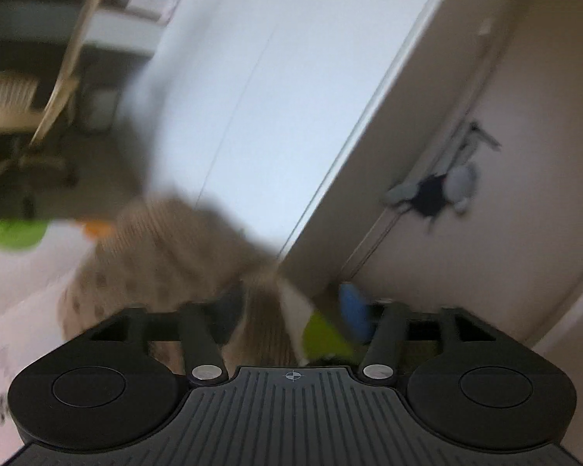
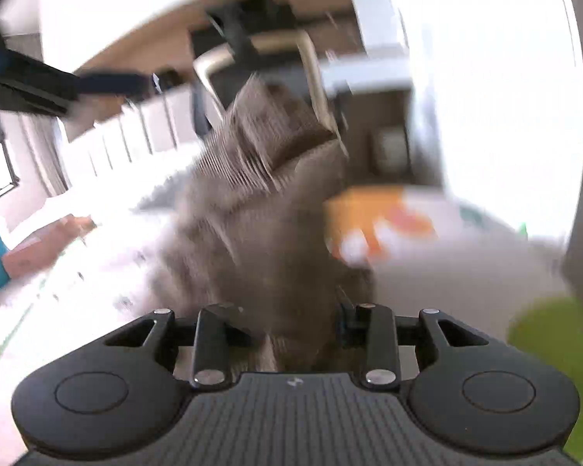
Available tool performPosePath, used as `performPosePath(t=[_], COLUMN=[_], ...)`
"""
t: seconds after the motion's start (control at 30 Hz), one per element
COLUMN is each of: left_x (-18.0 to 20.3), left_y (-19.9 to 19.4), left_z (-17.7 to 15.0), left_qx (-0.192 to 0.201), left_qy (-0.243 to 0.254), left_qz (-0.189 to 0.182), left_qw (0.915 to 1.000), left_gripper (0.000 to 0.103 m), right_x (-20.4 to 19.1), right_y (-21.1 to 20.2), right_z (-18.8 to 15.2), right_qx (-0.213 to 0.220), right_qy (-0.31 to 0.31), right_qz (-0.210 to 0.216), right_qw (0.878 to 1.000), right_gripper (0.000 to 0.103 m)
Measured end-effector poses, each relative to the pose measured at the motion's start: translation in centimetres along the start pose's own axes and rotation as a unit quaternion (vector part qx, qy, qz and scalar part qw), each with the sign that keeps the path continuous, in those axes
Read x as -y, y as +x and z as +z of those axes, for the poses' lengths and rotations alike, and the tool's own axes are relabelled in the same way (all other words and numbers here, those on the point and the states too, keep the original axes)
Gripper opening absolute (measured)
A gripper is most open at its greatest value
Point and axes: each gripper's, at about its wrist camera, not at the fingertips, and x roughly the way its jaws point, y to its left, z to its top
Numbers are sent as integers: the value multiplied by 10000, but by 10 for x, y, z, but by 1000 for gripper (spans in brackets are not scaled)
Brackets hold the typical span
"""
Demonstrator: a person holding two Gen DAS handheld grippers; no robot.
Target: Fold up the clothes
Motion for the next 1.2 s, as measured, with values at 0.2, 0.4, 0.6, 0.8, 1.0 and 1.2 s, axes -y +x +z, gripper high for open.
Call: performPosePath(t=[0.2, 0.4, 0.6, 0.8, 1.0, 1.2], left_x=[-25, -66, -58, -43, -67, -75], left_y=[-11, 15, 49, 44, 4, 6], left_z=[-26, -97, -122, -142, -148, -131], left_qx=[214, -376, -664, -520, -196, -200], left_qy=[343, 9, 326, 730, -11, -236], left_qz=[1472, 2005, 1751, 1742, 1163, 1578], left_qw=[9883, 9790, 9818, 9806, 9930, 9870], left_gripper=[93, 87, 86, 94, 97, 97], right_x=[13, -2, -31, 6, 32, 34], right_y=[-13, -78, -25, 80, 89, 44], right_z=[-6, 35, 108, 86, 53, 45], right_qx=[71, 1130, 863, -325, -581, -269], right_qy=[-98, -871, -1027, -568, -213, -233], right_qz=[-195, -470, 511, -188, -717, -500], right_qw=[9997, 9887, 9896, 9977, 9955, 9981], right_gripper=[51, 51, 57, 56, 64, 65])
